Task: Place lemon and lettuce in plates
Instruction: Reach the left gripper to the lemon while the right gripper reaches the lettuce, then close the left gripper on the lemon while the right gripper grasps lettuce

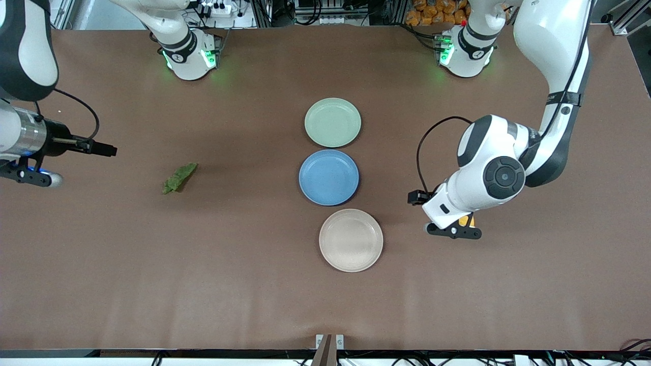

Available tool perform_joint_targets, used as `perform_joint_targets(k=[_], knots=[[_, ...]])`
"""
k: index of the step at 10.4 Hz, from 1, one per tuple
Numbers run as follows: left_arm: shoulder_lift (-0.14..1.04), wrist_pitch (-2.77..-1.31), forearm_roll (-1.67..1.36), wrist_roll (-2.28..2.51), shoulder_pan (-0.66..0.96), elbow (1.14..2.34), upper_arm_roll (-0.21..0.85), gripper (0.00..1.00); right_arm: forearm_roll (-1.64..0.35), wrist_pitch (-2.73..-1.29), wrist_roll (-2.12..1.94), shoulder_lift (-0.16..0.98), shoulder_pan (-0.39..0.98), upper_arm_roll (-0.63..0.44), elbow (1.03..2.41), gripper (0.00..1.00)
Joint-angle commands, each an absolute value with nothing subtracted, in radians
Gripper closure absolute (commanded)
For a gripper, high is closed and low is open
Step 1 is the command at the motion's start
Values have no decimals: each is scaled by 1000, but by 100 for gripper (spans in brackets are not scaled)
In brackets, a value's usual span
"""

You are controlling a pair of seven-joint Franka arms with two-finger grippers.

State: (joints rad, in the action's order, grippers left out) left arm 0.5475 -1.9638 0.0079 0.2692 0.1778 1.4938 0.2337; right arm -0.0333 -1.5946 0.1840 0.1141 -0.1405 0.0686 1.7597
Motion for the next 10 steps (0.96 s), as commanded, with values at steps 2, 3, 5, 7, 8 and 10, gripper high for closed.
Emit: perform_joint_targets(k=[2,3,5,7,8,10], knots=[[584,-2048,23,293,207,1480,227,0,-54,-1864,186,95,-127,78,1992,0],[587,-2048,26,293,207,1482,227,0,-54,-1912,186,97,-127,78,2031,0],[595,-2046,35,288,207,1482,224,0,-54,-1991,186,112,-127,78,2090,0],[595,-2040,63,287,187,1496,222,0,-55,-2087,189,117,-129,78,2170,0],[595,-2039,72,279,184,1520,221,0,-55,-2135,202,117,-127,78,2207,0],[591,-2037,168,272,152,1564,221,0,-55,-2195,233,118,-114,80,2247,0]])
